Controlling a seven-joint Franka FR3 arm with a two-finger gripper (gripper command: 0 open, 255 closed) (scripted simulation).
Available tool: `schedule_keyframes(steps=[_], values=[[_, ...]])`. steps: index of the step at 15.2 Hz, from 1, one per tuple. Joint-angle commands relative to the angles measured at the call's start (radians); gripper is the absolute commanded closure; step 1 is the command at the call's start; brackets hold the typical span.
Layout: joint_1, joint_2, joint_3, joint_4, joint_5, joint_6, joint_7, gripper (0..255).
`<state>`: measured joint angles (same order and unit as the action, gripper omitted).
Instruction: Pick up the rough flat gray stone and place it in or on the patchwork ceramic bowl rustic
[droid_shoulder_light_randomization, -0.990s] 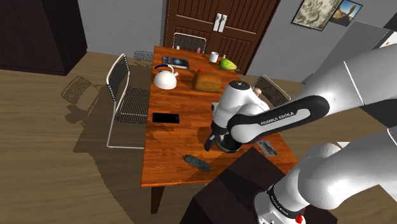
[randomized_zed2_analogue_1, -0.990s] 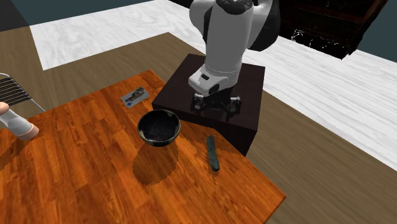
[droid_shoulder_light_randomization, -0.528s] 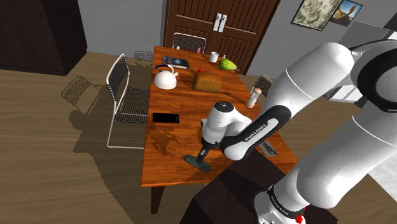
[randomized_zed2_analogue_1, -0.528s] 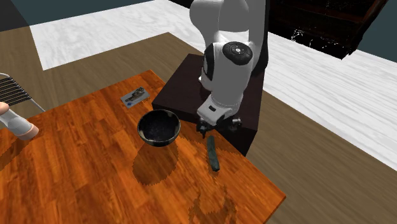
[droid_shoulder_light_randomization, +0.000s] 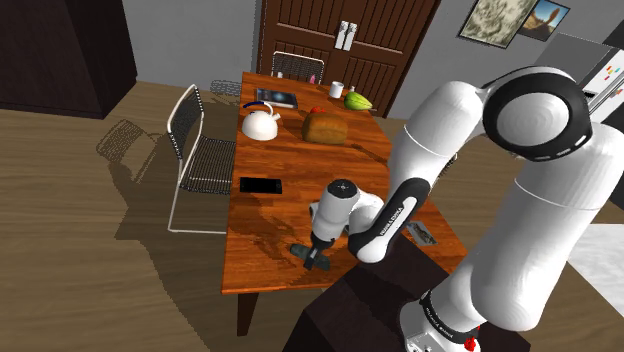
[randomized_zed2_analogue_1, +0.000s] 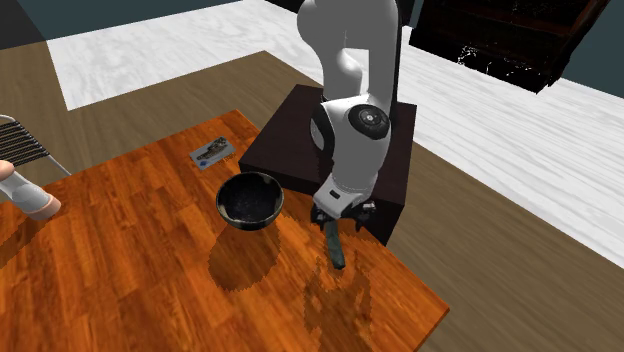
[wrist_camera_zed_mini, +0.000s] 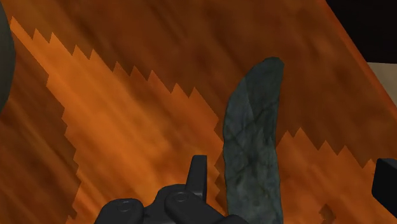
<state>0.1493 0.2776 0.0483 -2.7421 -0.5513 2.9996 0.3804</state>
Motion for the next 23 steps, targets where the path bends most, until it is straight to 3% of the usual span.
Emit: schedule_keyframes(steps=[1,2,10,11,20,23], values=[[0.035,0.045,-0.043,0.018,-0.040,0.029,0.034,0],[0.062,0.077,-0.076,0.030,-0.064,0.052,0.056,0],[0.064,0.077,-0.076,0.030,-0.061,0.052,0.053,0],[0.064,0.077,-0.076,0.030,-0.061,0.052,0.053,255],[0.064,0.077,-0.077,0.030,-0.061,0.053,0.054,255],[0.006,0.015,-0.012,0.008,-0.017,0.008,0.011,255]])
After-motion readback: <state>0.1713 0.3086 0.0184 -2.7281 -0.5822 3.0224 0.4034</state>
